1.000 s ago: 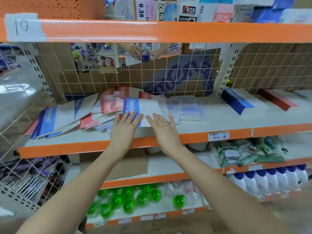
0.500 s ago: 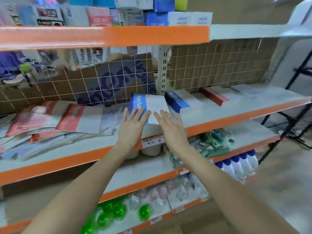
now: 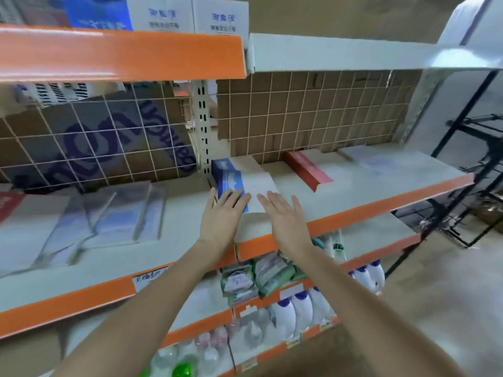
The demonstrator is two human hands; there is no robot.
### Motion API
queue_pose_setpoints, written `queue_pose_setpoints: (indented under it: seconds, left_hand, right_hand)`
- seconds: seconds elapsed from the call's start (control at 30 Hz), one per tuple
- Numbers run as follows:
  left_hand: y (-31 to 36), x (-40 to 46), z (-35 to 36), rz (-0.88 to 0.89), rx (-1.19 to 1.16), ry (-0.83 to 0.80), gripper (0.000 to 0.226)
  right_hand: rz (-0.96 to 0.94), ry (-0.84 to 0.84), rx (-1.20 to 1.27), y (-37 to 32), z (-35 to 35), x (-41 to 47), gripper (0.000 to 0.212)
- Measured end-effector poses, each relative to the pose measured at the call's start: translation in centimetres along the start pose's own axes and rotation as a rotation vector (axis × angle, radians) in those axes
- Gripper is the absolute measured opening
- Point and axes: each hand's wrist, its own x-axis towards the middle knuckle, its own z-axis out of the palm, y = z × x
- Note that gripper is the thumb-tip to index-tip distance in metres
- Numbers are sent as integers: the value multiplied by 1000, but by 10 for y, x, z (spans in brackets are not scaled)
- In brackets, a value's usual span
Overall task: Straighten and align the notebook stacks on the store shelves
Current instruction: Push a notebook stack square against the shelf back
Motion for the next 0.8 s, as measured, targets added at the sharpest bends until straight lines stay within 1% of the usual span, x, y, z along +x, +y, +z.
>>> queue_pose_setpoints:
  seconds: [0.07, 0.17, 0.23, 0.33, 0.4, 0.5, 0.53, 0.63, 0.8]
  left_hand:
    - [1, 16, 14, -21, -25, -16, 64]
    - [-2, 32, 33, -33, -40, -76, 59]
    - [-7, 41, 42, -24, -33, -134, 61]
    - [-16, 50, 50, -25, -41, -188, 54]
    - [-20, 53, 52, -60, -62, -205, 57]
    - [-22, 58, 52, -134, -57, -227, 72]
    - [-23, 59, 53, -174, -63, -227, 72]
    - [-22, 62, 52, -287, -119, -213, 58]
    - [-19, 61, 51, -349, -88, -130, 56]
  right_hand:
    - [-4, -48, -22, 15, 11, 19, 72]
    - [-4, -184, -43, 35, 26, 44, 75]
    - [-24, -246, -53, 47, 34, 59, 73]
    - [-63, -248, -53, 61, 43, 78, 65]
    - [-77, -271, -29, 66, 47, 87, 61]
    - [-109, -315, 66, 72, 49, 101, 56]
    - [-119, -330, 123, 74, 48, 105, 56]
    - [-136, -346, 298, 84, 48, 112, 61]
    - [-113, -268, 436, 104, 55, 120, 62]
